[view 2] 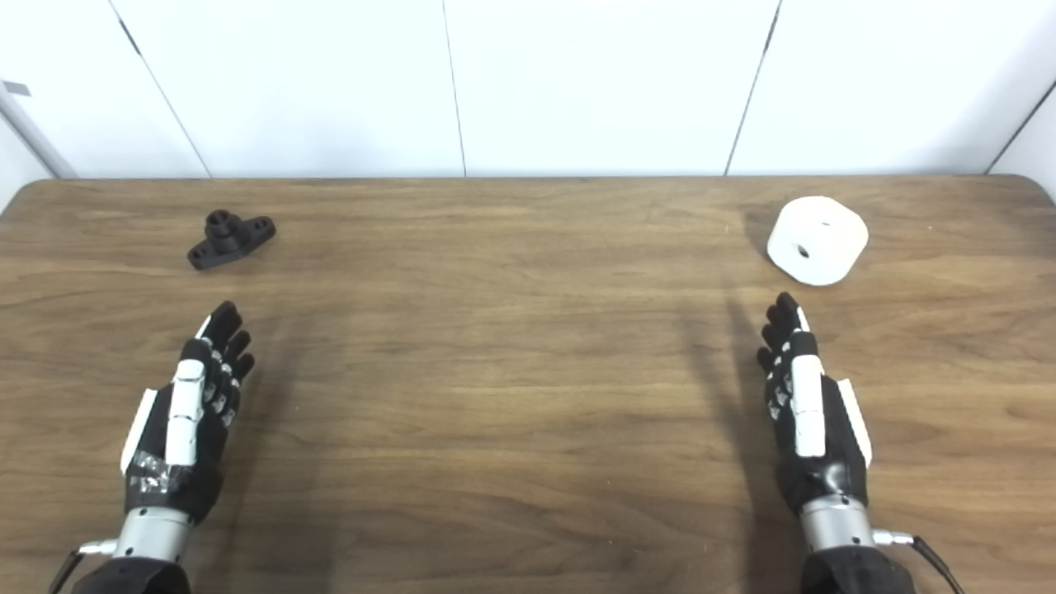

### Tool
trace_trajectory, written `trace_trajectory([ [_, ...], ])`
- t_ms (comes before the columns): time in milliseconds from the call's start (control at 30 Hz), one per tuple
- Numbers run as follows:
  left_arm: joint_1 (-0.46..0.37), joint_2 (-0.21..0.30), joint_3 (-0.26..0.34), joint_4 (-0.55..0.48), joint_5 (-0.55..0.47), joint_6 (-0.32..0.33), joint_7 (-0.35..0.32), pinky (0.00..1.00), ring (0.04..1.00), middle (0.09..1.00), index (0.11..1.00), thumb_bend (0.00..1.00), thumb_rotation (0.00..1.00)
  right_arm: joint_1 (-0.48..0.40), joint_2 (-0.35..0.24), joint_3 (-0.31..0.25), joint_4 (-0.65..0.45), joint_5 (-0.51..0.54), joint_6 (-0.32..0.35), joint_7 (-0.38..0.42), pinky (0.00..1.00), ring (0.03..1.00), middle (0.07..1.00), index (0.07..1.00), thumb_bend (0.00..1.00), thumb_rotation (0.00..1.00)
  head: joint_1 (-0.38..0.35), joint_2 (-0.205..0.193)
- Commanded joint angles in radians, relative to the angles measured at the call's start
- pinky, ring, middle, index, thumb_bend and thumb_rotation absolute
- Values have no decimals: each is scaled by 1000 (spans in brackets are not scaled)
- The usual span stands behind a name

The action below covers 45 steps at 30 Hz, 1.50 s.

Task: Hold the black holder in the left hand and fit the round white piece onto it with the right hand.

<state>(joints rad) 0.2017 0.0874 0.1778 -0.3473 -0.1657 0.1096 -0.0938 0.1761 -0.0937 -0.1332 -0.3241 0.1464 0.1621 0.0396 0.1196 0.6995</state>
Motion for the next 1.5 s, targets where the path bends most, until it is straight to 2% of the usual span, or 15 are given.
trace_trajectory([
  [0, 17, 10, -11, -10, 13, -40, 0, 1000, 1000, 995, 976, 445, 886, 13, -17, -10, -2, 14, -65, 18, 1000, 995, 989, 979, 567, 1000, 28, -16],
  [233, 36, -14, -39, 0, 52, -66, 13, 1000, 1000, 1000, 981, 466, 888, 23, -36, -25, 31, 17, -102, 47, 1000, 996, 991, 986, 543, 1000, 109, -80],
  [467, 50, -22, -64, 29, 86, -108, 21, 1000, 1000, 1000, 986, 491, 892, 31, -43, -35, 48, 48, -108, 69, 1000, 1000, 997, 997, 502, 1000, 153, -137],
  [600, 57, -26, -72, 50, 86, -140, 20, 1000, 1000, 1000, 986, 464, 889, 35, -50, -33, 66, 38, -128, 78, 1000, 1000, 1000, 1000, 515, 1000, 167, -171],
  [700, 64, -28, -76, 64, 81, -165, 15, 1000, 1000, 1000, 990, 418, 874, 37, -51, -34, 83, 35, -149, 82, 1000, 1000, 998, 995, 560, 1000, 171, -194],
  [867, 70, -27, -79, 73, 79, -180, 15, 1000, 1000, 1000, 991, 402, 862, 37, -53, -34, 103, 40, -170, 93, 1000, 1000, 995, 992, 608, 1000, 162, -203],
  [1033, 78, -32, -75, 60, 80, -168, 25, 1000, 1000, 998, 992, 421, 828, 41, -51, -31, 111, 33, -185, 91, 1000, 992, 982, 981, 613, 1000, 144, -196],
  [1100, 74, -32, -75, 60, 104, -168, 35, 1000, 1000, 997, 993, 423, 784, 43, -52, -29, 113, 27, -188, 90, 1000, 987, 974, 972, 629, 1000, 141, -196],
  [1200, 70, -23, -79, 55, 180, -171, 57, 1000, 989, 983, 985, 440, 598, 44, -51, -30, 107, 27, -178, 88, 1000, 986, 971, 967, 647, 1000, 141, -196],
  [1333, 58, -24, -71, 10, 254, -142, 90, 998, 983, 969, 963, 573, 408, 41, -48, -32, 102, 24, -172, 82, 1000, 997, 979, 972, 645, 1000, 132, -189],
  [1467, 24, -3, -56, -43, 331, -86, 111, 962, 964, 948, 938, 692, 296, 35, -43, -34, 104, 27, -166, 78, 1000, 989, 971, 974, 643, 1000, 123, -186],
])
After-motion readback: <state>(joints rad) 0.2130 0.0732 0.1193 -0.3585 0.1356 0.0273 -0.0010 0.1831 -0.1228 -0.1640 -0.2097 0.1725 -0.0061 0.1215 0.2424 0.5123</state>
